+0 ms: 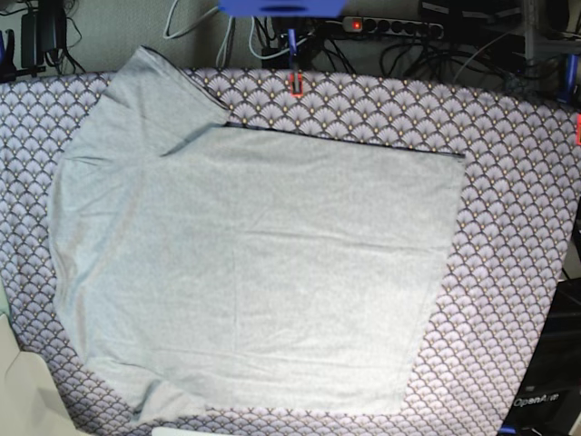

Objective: Fold the T-shirt properly
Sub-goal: 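Move both grippers from rest toward the shirt's shoulder corners, then lower both grippers and pinch the shirt's shoulder edge corners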

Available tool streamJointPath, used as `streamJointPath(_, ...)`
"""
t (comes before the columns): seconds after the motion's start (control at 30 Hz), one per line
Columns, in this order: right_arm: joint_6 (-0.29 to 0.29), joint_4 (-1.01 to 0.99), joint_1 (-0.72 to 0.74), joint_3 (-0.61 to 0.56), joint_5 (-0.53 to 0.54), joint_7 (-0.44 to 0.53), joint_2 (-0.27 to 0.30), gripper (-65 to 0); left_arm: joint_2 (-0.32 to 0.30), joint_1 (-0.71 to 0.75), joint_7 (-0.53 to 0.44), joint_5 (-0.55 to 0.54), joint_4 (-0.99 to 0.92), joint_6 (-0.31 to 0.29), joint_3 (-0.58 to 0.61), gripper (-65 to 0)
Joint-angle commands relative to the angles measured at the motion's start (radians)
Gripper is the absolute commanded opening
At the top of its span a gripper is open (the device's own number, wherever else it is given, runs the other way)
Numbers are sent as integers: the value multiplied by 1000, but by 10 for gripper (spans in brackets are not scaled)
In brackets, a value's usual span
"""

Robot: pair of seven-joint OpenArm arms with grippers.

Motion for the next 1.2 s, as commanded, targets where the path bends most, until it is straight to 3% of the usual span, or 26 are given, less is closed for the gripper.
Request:
streamJointPath(0.0, -9, 42, -40, 11, 4, 37, 6, -650, -8, 35, -43, -9, -2, -8, -2, -650)
streamJointPath(0.17, -9, 288, -138, 20, 4, -80, 6, -650, 14, 58, -114, -38, -3, -6, -2, -650)
streamJointPath(0.33, -9, 530, -206, 20, 3, -265, 6, -650, 20, 69, -114, -84, 7, -9, 0, -650)
streamJointPath(0.57, -7, 776, -258, 20, -2, -452, 6, -650, 32, 90, -117, -85, 16, -10, -2, -650)
streamJointPath(0.7, -7, 837, -258, 20, -2, -538, 6, -650, 25, 230, -114, -87, 265, -5, -5, -650)
streamJointPath(0.83, -7, 853, -250, 17, -2, -569, 6, -650, 17, 457, -105, -81, 695, -3, -95, -650)
streamJointPath(0.93, -7, 853, -249, 14, -4, -572, 6, -650, 17, 600, 32, -78, 1012, 8, -181, -650)
streamJointPath(1.1, -7, 853, -249, 14, -4, -570, 6, -650, 20, 715, 399, 71, 1426, 152, -368, -650)
streamJointPath(1.17, -7, 853, -249, 14, -4, -570, 6, -650, 58, 712, 521, 177, 1548, 210, -433, -650)
